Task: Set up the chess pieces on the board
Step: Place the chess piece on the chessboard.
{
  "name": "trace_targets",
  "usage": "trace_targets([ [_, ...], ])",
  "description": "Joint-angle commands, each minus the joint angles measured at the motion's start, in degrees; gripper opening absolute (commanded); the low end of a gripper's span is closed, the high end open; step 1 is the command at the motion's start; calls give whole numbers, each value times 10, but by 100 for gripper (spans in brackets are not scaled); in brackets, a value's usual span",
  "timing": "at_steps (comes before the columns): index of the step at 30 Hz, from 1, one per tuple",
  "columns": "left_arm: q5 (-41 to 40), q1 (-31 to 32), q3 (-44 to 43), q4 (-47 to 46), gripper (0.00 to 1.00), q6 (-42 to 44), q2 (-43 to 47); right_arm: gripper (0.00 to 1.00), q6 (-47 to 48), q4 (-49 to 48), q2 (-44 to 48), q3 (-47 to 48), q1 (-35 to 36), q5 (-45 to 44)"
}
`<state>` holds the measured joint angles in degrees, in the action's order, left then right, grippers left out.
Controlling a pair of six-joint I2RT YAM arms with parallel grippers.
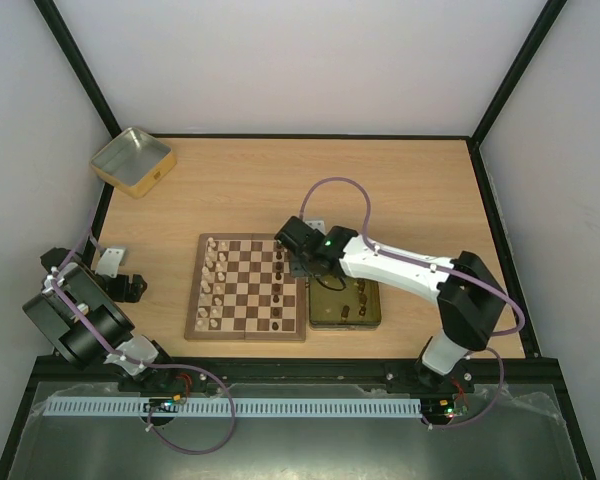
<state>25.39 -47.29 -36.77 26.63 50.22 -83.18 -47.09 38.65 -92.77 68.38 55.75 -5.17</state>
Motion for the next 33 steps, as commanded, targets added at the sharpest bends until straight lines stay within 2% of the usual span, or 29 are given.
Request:
trace_targets([
  [1,-20,-3,30,67,99,-7,-35,2,19,-2,-34,35,5,1],
  [17,-15,-5,25,61,99,-3,-54,2,38,-9,-141,111,6,-8],
  [33,-14,-12,22,58,99,2,-69,8,40,-1,-161,123,5,-26],
])
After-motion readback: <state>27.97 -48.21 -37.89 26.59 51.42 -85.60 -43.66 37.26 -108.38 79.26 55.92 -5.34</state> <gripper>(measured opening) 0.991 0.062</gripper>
